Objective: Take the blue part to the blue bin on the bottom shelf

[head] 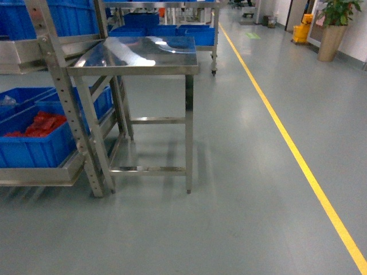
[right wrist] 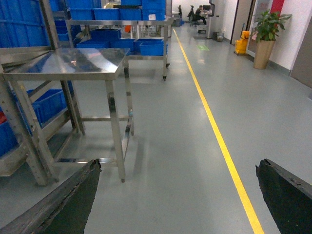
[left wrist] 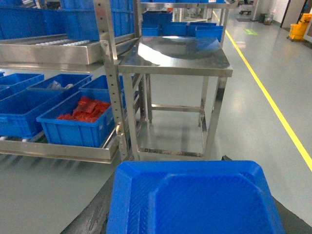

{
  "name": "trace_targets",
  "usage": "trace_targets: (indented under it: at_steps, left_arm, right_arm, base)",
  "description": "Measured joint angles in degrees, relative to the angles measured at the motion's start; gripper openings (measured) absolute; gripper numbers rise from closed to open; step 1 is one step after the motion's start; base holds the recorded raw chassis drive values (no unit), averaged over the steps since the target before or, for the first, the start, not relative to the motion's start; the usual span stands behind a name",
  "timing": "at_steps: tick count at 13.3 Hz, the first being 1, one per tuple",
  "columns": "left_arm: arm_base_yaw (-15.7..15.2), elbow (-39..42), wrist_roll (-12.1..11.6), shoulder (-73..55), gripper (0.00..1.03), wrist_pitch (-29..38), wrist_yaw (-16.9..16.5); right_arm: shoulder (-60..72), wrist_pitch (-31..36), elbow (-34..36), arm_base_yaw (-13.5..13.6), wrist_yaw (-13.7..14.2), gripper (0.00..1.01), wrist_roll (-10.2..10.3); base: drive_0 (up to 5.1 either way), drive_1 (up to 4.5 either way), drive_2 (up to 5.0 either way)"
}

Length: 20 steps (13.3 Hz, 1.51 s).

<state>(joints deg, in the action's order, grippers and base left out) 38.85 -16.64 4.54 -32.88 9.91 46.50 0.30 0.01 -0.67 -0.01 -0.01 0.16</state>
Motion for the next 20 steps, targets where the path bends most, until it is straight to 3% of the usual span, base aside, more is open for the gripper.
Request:
trace_targets:
  at_steps: [20]
  left_arm:
    - [0.0,0.0,0.0,0.1,0.43,0.2,0.0]
  right_arm:
    - [0.0,-0.2,0.0,0.0,0.0,0.98,0.0]
  base:
    - [0.0,4.21,-4.3]
